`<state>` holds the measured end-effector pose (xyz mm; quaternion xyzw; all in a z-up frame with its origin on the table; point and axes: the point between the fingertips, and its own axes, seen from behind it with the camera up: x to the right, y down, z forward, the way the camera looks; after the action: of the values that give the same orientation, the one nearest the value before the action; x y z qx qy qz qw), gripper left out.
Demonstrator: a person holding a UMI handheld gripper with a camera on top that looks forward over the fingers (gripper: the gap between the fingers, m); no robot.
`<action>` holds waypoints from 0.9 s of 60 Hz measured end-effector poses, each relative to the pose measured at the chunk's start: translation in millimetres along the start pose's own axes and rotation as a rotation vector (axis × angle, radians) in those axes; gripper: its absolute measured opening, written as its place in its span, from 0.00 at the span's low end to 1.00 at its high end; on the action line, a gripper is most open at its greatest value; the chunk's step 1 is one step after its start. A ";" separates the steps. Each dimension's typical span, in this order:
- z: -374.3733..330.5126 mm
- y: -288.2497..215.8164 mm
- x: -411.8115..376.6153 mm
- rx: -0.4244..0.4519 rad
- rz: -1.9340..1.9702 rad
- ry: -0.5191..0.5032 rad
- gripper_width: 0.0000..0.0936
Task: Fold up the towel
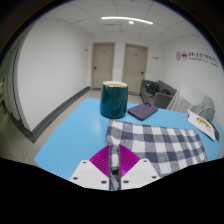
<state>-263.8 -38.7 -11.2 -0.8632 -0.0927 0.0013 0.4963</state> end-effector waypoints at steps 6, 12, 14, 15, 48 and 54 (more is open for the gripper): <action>2.7 -1.3 0.0 0.051 -0.075 0.031 0.05; 2.3 -2.2 0.5 0.091 -0.128 0.066 0.02; 2.9 -2.8 0.8 0.095 -0.149 0.073 0.02; 3.3 -3.2 0.6 0.094 -0.154 0.074 0.02; -59.2 -105.9 218.0 0.165 0.196 0.303 0.03; -42.6 -64.6 266.5 0.085 0.201 0.330 0.03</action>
<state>-8.2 -0.6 89.8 -0.8348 0.0766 -0.0868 0.5383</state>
